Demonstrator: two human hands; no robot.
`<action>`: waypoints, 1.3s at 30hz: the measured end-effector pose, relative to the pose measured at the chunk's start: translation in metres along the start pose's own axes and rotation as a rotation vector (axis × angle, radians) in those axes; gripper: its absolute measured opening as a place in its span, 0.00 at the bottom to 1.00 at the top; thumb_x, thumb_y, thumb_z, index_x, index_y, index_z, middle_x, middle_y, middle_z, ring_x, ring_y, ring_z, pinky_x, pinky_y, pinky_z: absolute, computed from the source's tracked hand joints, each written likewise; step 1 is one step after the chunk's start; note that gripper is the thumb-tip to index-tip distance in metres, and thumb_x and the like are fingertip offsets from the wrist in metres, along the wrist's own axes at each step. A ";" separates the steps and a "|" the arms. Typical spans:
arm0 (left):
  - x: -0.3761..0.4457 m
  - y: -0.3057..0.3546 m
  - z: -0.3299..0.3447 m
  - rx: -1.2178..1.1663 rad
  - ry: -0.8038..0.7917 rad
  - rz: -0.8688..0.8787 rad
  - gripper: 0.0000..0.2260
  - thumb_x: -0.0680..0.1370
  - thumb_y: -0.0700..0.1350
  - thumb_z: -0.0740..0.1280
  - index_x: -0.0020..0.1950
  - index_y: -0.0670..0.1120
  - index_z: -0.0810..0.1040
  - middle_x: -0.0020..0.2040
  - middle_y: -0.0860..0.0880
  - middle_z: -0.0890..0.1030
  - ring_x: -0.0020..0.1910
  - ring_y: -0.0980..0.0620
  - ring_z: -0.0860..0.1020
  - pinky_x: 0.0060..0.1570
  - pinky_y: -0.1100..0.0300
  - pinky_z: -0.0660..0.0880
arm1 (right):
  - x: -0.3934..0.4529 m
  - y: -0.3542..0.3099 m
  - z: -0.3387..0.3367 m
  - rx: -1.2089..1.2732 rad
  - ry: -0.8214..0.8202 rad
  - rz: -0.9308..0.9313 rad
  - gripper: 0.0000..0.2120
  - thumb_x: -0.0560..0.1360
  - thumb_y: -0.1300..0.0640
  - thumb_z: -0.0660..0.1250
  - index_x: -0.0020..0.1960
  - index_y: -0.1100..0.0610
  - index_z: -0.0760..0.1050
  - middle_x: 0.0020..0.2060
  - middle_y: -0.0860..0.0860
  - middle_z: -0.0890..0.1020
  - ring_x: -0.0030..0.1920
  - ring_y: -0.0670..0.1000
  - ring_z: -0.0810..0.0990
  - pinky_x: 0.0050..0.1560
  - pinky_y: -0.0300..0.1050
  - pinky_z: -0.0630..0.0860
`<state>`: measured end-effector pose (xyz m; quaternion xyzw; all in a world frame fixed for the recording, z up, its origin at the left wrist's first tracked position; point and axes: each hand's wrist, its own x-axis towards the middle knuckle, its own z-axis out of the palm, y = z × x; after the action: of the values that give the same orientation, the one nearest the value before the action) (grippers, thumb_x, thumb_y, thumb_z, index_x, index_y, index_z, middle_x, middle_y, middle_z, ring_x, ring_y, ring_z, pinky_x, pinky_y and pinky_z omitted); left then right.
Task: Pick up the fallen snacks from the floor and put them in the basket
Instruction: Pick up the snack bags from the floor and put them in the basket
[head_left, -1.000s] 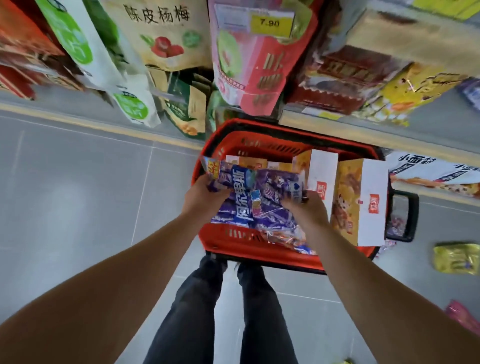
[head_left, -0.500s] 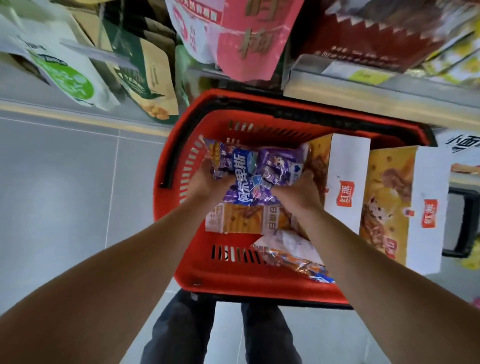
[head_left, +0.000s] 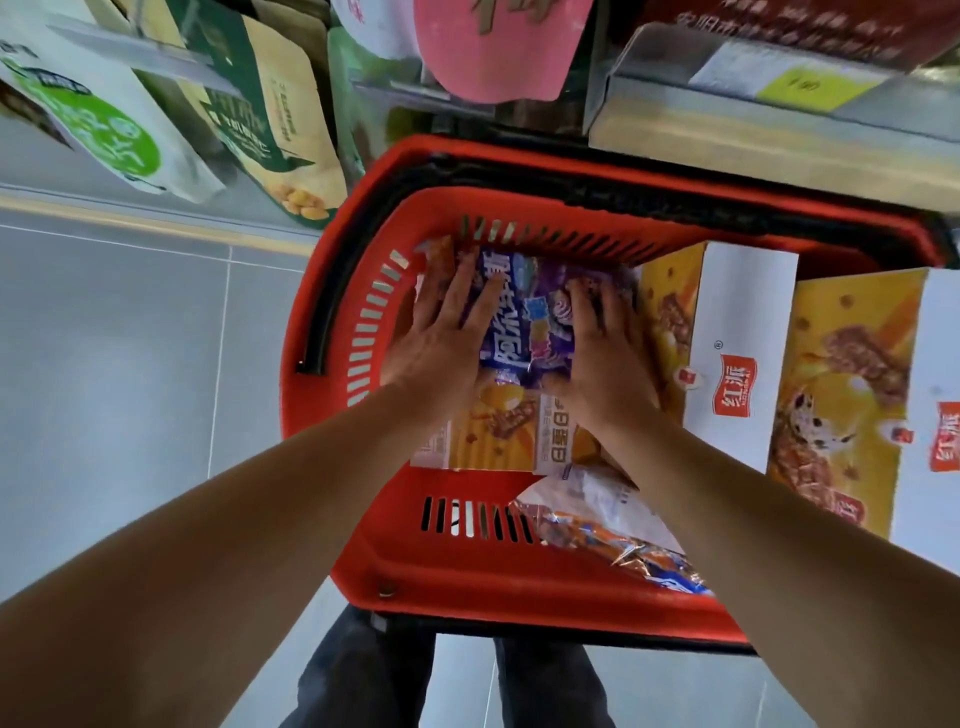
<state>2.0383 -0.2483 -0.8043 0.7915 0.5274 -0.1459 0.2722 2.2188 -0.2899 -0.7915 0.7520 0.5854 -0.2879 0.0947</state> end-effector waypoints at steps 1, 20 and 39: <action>0.005 -0.001 -0.002 0.014 0.002 0.003 0.46 0.76 0.61 0.66 0.79 0.55 0.34 0.79 0.49 0.33 0.77 0.42 0.32 0.75 0.40 0.44 | 0.003 0.000 0.001 0.004 0.010 0.005 0.50 0.74 0.46 0.73 0.82 0.49 0.41 0.81 0.53 0.43 0.81 0.57 0.41 0.79 0.56 0.47; -0.117 0.042 -0.105 -0.021 -0.028 0.102 0.39 0.76 0.59 0.67 0.80 0.47 0.53 0.79 0.45 0.58 0.79 0.42 0.52 0.76 0.43 0.55 | -0.139 -0.029 -0.101 0.097 -0.029 0.038 0.45 0.72 0.48 0.75 0.80 0.55 0.53 0.79 0.56 0.58 0.78 0.60 0.56 0.76 0.57 0.61; -0.375 0.281 -0.208 0.234 -0.247 0.829 0.34 0.70 0.59 0.66 0.72 0.42 0.70 0.67 0.40 0.74 0.67 0.38 0.72 0.65 0.49 0.70 | -0.567 0.006 -0.150 0.536 0.222 0.777 0.43 0.74 0.44 0.71 0.81 0.52 0.52 0.80 0.52 0.56 0.80 0.57 0.50 0.78 0.54 0.57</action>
<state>2.1334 -0.4931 -0.3638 0.9381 0.1093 -0.1764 0.2772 2.1883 -0.6887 -0.3619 0.9391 0.1728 -0.2897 -0.0650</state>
